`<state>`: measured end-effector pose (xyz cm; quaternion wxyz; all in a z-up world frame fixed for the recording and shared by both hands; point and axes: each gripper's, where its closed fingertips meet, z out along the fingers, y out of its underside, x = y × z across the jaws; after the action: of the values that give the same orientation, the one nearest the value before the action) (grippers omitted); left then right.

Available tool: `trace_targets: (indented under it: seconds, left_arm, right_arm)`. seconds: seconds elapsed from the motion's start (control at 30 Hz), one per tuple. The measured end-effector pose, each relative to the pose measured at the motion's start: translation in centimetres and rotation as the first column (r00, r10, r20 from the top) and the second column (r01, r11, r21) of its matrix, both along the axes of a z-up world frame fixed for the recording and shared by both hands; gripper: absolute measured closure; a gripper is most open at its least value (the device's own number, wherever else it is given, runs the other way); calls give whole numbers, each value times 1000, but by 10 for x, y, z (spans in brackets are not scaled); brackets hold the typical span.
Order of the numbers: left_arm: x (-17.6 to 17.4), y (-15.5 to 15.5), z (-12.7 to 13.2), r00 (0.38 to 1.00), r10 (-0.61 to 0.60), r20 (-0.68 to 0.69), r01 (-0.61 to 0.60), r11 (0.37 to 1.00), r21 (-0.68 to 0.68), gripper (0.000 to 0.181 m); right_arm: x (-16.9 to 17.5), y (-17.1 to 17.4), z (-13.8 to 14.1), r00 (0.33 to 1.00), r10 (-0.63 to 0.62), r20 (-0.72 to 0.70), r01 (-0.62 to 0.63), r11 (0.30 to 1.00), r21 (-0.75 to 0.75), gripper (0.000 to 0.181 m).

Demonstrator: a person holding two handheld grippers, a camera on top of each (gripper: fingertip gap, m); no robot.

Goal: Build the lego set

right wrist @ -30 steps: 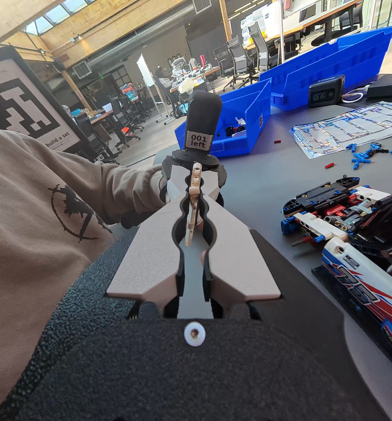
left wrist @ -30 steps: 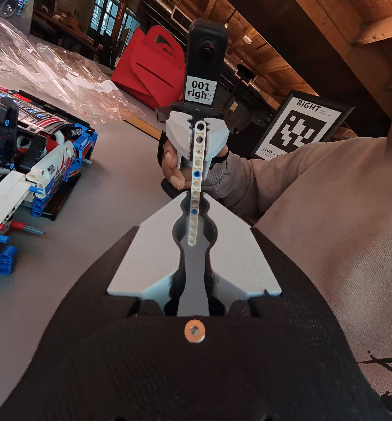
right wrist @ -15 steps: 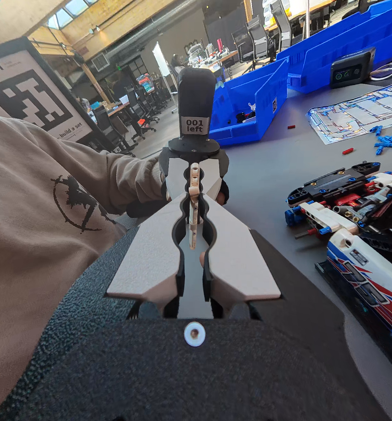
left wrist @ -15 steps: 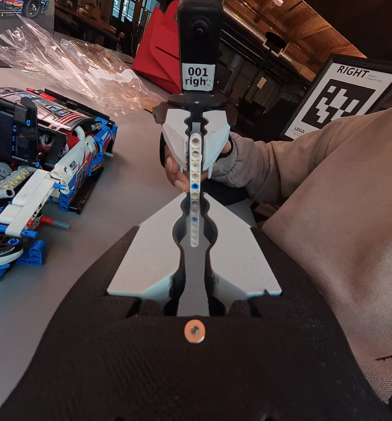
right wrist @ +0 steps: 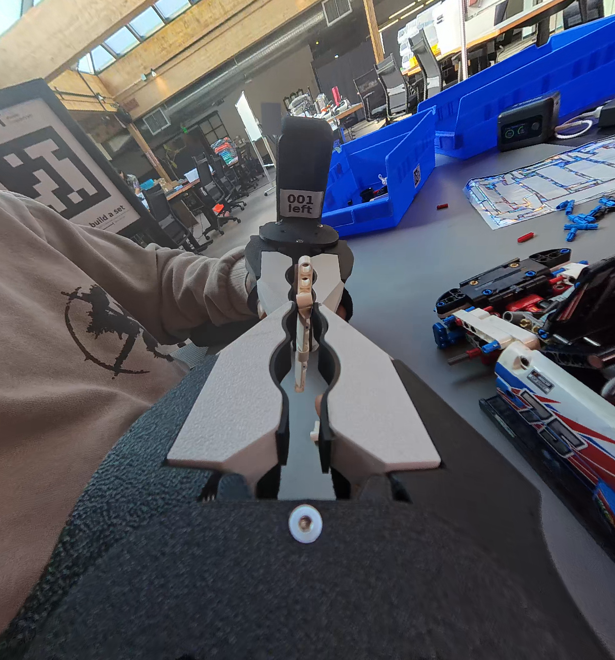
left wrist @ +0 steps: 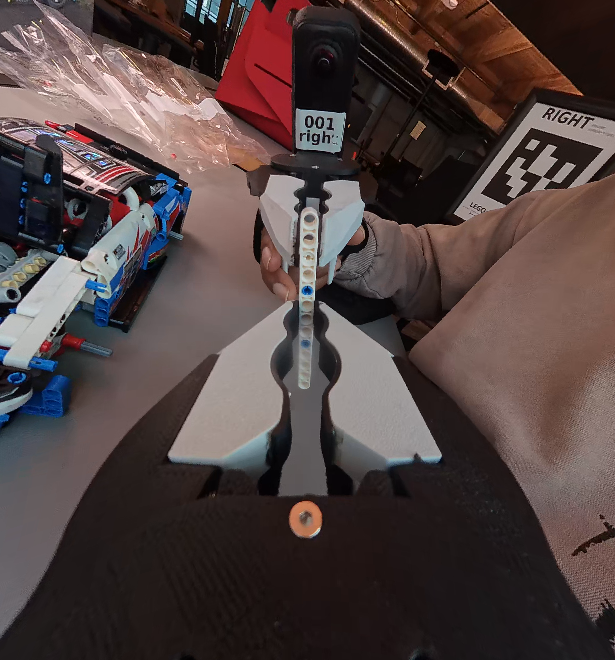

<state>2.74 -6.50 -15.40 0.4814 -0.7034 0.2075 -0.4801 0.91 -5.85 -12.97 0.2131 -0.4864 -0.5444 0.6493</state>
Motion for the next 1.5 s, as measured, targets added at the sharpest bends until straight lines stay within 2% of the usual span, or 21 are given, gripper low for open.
trace_targets:
  seconds: [0.43, 0.57, 0.87, 1.1, 1.5]
  left_arm:
    - [5, 13, 7, 1000, -12, 15, 12, 1000, -23, 175]
    - [1, 22, 9, 1000, 16, 13, -16, 1000, -3, 173]
    - [-3, 24, 16, 999, 42, 27, -43, 998, 36, 176]
    - [-11, 20, 30, 995, 75, 61, -83, 986, 148, 176]
    - [-5, 18, 17, 999, 51, 16, -53, 990, 133, 176]
  right_arm:
    - [4, 14, 10, 996, -76, -55, 78, 997, 22, 175]
    - [2, 23, 11, 991, -120, -52, 120, 993, -9, 176]
    - [2, 24, 9, 991, -122, -60, 120, 992, -44, 175]
    - [7, 22, 19, 993, -85, -85, 78, 993, -88, 171]
    - [6, 18, 16, 992, -77, -95, 69, 994, -82, 173]
